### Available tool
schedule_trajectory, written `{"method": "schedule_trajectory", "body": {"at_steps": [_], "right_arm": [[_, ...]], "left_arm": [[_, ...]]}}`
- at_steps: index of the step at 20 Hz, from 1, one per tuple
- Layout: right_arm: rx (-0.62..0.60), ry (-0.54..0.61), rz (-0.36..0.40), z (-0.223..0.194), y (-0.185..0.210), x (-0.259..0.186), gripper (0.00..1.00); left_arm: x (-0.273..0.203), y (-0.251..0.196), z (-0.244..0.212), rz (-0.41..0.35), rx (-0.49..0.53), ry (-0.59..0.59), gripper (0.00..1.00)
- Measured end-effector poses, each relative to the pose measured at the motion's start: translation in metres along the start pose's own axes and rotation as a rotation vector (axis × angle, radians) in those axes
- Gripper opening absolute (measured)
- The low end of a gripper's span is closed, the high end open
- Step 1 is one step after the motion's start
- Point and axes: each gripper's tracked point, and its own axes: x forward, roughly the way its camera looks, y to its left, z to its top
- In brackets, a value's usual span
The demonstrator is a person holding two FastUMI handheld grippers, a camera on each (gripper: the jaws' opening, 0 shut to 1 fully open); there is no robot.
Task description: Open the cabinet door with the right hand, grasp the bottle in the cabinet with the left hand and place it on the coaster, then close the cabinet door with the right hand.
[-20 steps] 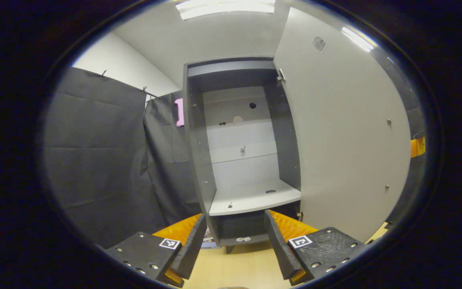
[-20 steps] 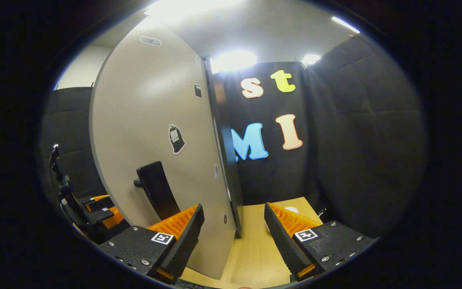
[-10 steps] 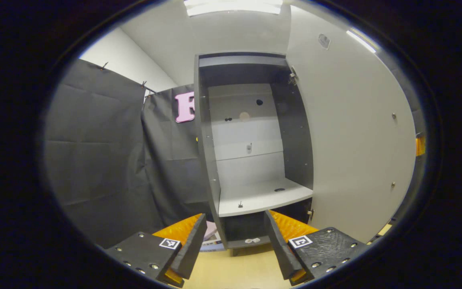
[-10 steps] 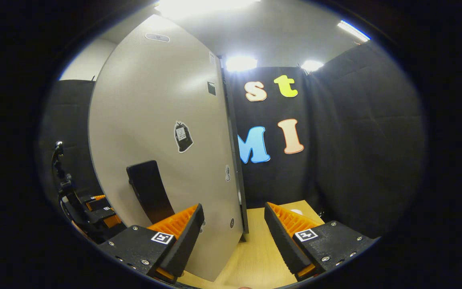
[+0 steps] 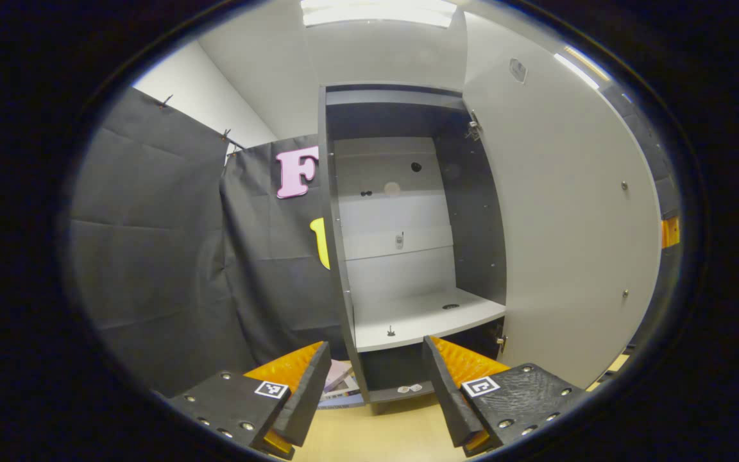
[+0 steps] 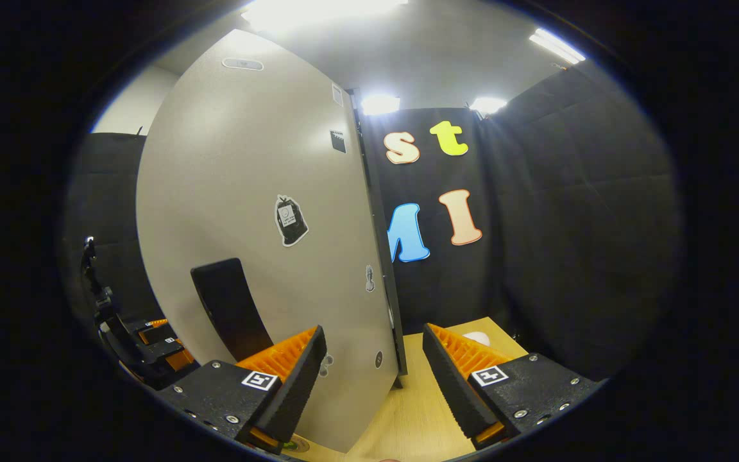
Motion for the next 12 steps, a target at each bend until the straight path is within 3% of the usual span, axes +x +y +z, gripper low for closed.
{"method": "schedule_trajectory", "body": {"at_steps": [3,4,5,12], "right_arm": [[0.031,0.002,-0.002,-0.005,0.008,0.004,0.94],[0.049,0.012,0.003,-0.007,0.012,0.005,0.94],[0.069,0.03,0.01,-0.011,0.017,0.008,0.94],[0.026,0.026,0.053,-0.009,0.047,0.019,0.94]], "left_arm": [[0.003,0.01,-0.002,-0.003,0.024,-0.004,0.82],[0.004,0.013,-0.003,0.004,0.026,0.001,0.89],[0.005,0.016,-0.005,0.012,0.019,0.005,0.82],[0.001,0.023,-0.006,-0.004,-0.022,-0.011,0.82]]}}
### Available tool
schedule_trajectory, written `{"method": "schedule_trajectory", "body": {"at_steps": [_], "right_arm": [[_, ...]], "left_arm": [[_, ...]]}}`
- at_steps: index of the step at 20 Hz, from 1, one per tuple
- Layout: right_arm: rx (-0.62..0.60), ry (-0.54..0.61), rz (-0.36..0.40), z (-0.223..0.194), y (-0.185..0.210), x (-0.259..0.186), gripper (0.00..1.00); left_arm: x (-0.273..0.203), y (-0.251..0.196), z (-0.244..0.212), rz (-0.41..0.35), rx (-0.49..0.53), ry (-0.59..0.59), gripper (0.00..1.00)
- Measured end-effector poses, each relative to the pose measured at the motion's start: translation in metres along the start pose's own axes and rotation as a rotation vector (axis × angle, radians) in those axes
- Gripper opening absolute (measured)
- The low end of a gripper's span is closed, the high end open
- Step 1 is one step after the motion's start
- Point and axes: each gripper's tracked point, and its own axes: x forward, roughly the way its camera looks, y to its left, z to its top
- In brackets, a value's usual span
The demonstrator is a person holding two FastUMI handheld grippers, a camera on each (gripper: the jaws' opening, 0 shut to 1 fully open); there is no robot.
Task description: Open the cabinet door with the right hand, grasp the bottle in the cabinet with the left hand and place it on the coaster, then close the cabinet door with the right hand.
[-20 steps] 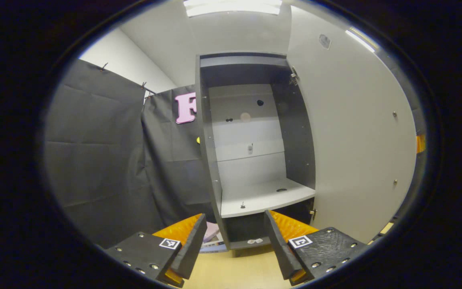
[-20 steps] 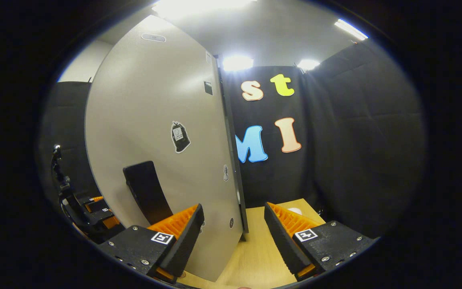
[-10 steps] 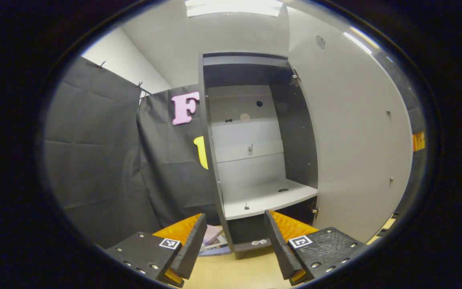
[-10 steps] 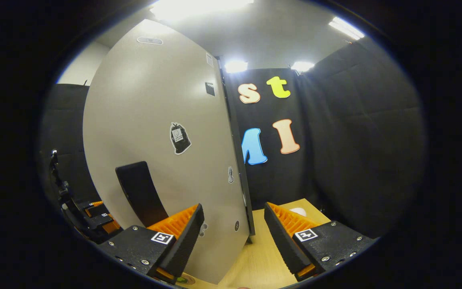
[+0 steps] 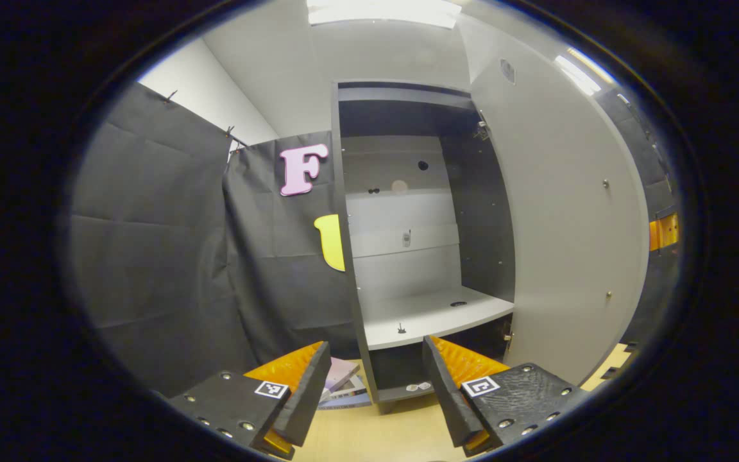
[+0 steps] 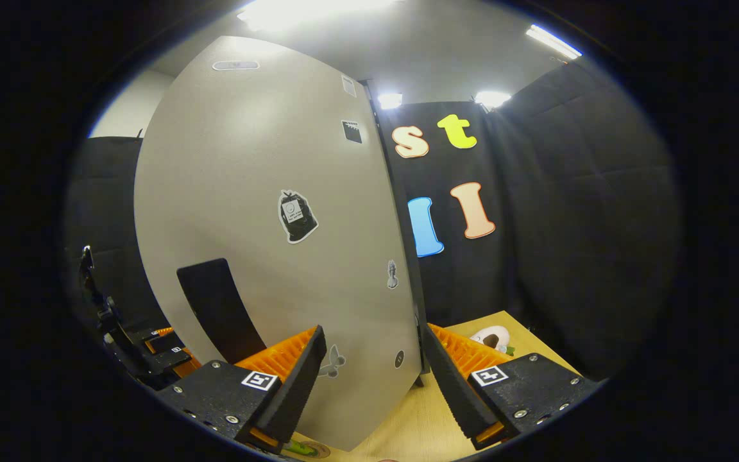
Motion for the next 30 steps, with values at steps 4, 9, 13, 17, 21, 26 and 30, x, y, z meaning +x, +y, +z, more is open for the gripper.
{"method": "schedule_trajectory", "body": {"at_steps": [4,9,13,17,21,26,30], "right_arm": [[0.018,0.004,0.029,-0.003,0.011,0.009,0.94],[0.01,0.011,0.061,-0.011,0.034,0.033,0.94],[0.027,0.005,0.08,-0.015,0.053,0.049,0.94],[-0.019,-0.046,0.06,-0.006,0.053,0.053,0.94],[-0.058,-0.083,-0.044,-0.008,0.032,0.049,0.94],[-0.141,-0.121,-0.125,-0.015,0.023,0.051,0.95],[-0.237,-0.191,-0.101,-0.008,0.046,0.054,0.91]], "left_arm": [[-0.002,0.014,-0.007,0.016,0.001,0.007,0.82],[-0.003,0.035,-0.016,0.033,0.005,0.016,0.82],[-0.003,0.053,-0.027,0.057,-0.002,0.042,0.82],[-0.02,0.053,-0.041,0.079,-0.009,0.043,0.89],[-0.026,0.048,-0.041,0.087,-0.026,0.034,0.89],[-0.021,0.022,-0.001,0.101,-0.053,-0.011,0.82],[-0.012,-0.009,0.016,0.125,-0.057,-0.013,0.82]]}}
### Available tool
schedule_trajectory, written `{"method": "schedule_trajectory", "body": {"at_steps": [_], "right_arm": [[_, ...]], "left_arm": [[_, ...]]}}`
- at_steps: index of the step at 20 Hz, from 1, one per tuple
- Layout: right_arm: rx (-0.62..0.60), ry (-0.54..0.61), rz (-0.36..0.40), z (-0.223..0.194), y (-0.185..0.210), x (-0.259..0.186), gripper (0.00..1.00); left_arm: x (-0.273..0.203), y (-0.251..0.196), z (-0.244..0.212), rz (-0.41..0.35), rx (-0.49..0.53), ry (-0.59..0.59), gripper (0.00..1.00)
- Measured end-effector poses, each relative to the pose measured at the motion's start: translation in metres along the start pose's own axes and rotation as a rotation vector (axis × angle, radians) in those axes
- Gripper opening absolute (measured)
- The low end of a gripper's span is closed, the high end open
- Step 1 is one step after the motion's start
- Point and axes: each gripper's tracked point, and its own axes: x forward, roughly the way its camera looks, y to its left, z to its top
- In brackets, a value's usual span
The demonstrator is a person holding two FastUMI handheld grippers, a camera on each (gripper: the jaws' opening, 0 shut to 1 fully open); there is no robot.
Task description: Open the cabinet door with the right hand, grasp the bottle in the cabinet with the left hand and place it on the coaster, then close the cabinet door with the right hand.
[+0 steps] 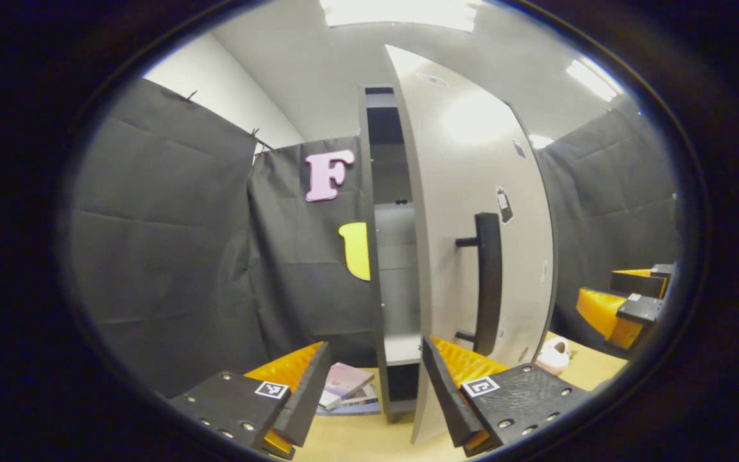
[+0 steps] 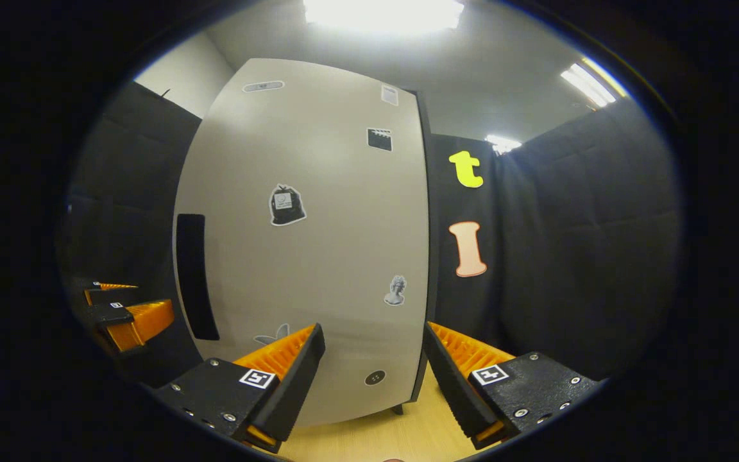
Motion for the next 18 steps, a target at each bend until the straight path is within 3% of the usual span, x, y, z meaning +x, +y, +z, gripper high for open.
{"method": "schedule_trajectory", "body": {"at_steps": [1,2,4,5,8,9,10,18], "right_arm": [[-0.021,-0.022,0.011,0.005,0.005,0.002,0.95],[-0.038,-0.034,0.022,0.008,0.008,0.001,0.95],[-0.051,-0.024,0.045,0.005,0.016,0.0,0.96],[-0.048,-0.012,0.048,0.001,0.016,0.002,0.95],[-0.037,0.017,0.049,-0.005,0.007,0.008,0.95],[-0.04,0.023,0.043,-0.007,0.006,0.008,0.95],[-0.038,0.032,0.04,-0.009,0.004,0.007,0.95],[-0.013,0.054,0.025,-0.01,-0.005,-0.006,0.95]], "left_arm": [[-0.003,-0.011,0.008,-0.015,-0.023,-0.015,0.82],[-0.006,-0.017,0.018,-0.001,-0.023,-0.032,0.75],[-0.018,-0.014,0.037,0.04,0.012,-0.061,0.88],[-0.021,-0.014,0.047,0.048,0.0,-0.089,0.82],[-0.026,-0.015,0.062,0.046,-0.017,-0.134,0.82],[-0.026,-0.016,0.063,0.04,-0.014,-0.136,0.89],[-0.027,-0.019,0.062,0.03,-0.013,-0.133,0.82],[-0.027,-0.045,0.043,-0.055,-0.043,-0.09,0.84]]}}
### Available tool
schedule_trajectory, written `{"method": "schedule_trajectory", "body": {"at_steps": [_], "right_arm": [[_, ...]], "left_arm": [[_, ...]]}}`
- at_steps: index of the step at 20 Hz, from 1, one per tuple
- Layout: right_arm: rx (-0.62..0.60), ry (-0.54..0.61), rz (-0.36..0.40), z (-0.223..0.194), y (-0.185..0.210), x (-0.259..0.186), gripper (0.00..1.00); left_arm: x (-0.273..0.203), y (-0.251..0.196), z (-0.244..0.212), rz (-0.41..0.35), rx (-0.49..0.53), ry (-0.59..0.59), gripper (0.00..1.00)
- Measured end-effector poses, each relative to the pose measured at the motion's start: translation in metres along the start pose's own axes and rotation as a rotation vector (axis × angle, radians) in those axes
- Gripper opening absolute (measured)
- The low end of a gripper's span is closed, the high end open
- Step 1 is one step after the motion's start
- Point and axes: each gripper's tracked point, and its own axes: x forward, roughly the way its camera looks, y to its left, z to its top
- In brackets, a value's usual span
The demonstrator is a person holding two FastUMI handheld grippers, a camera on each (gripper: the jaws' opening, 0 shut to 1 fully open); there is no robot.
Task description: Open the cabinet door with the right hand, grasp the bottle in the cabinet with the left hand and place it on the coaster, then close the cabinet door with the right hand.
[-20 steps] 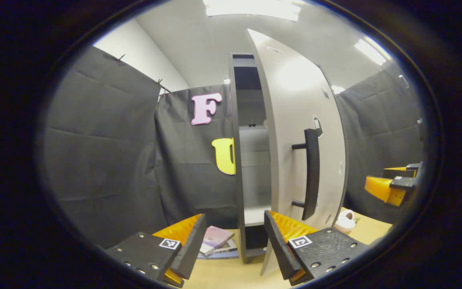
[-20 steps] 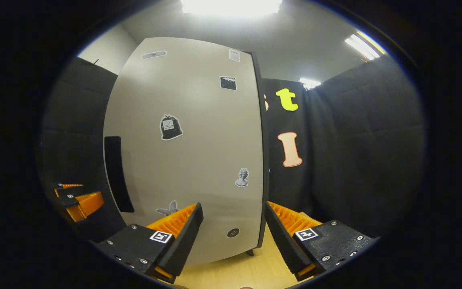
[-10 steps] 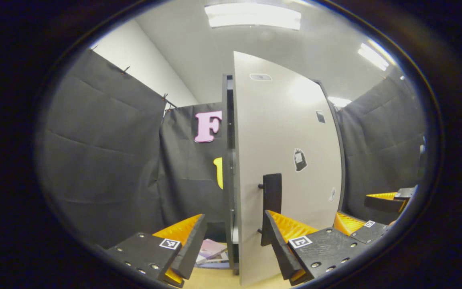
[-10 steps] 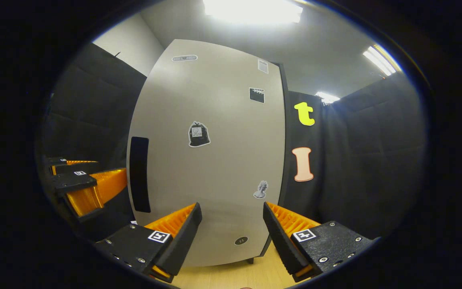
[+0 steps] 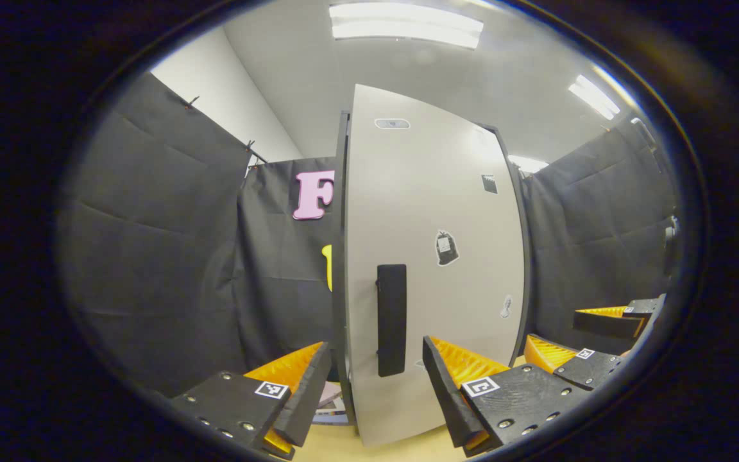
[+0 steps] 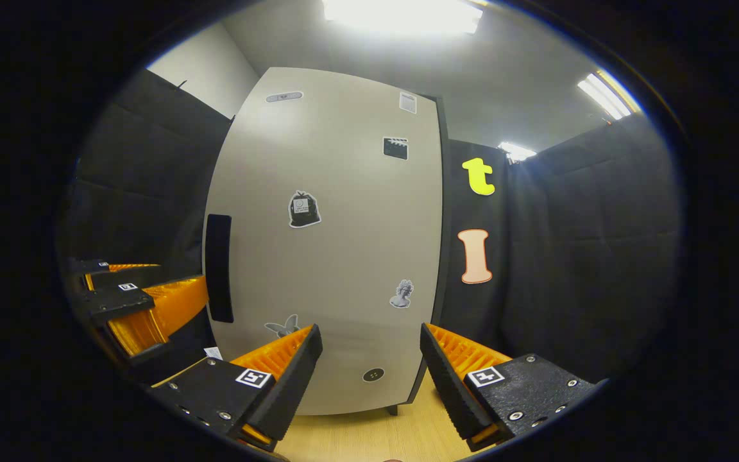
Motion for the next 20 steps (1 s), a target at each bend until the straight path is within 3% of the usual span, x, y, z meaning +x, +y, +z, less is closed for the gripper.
{"method": "schedule_trajectory", "body": {"at_steps": [1,4,6,11,14,15,16,20], "right_arm": [[0.03,0.016,0.003,-0.001,0.0,-0.003,0.95],[0.117,0.021,0.011,0.007,0.0,-0.008,0.95],[0.118,0.011,0.001,0.012,-0.005,-0.009,0.95],[0.111,0.026,0.013,0.007,-0.001,-0.013,0.95],[0.094,0.039,0.017,0.005,0.0,-0.014,0.95],[0.101,0.046,0.026,0.006,0.002,-0.013,0.95],[0.12,0.057,0.035,0.005,0.005,-0.013,0.95],[0.149,0.106,0.056,0.002,0.011,-0.018,0.95]], "left_arm": [[-0.002,-0.001,-0.001,0.001,0.01,-0.003,0.8],[-0.004,-0.007,-0.006,-0.012,0.03,0.0,0.82],[-0.006,-0.012,-0.007,-0.023,0.028,0.003,0.79],[-0.011,-0.015,-0.007,-0.04,0.017,0.009,0.87],[-0.011,-0.011,-0.008,-0.034,0.016,0.017,0.82],[-0.01,-0.011,-0.01,-0.035,0.015,0.021,0.89],[-0.01,-0.011,-0.01,-0.034,0.015,0.025,0.82],[-0.012,-0.012,-0.009,-0.03,0.017,0.033,0.82]]}}
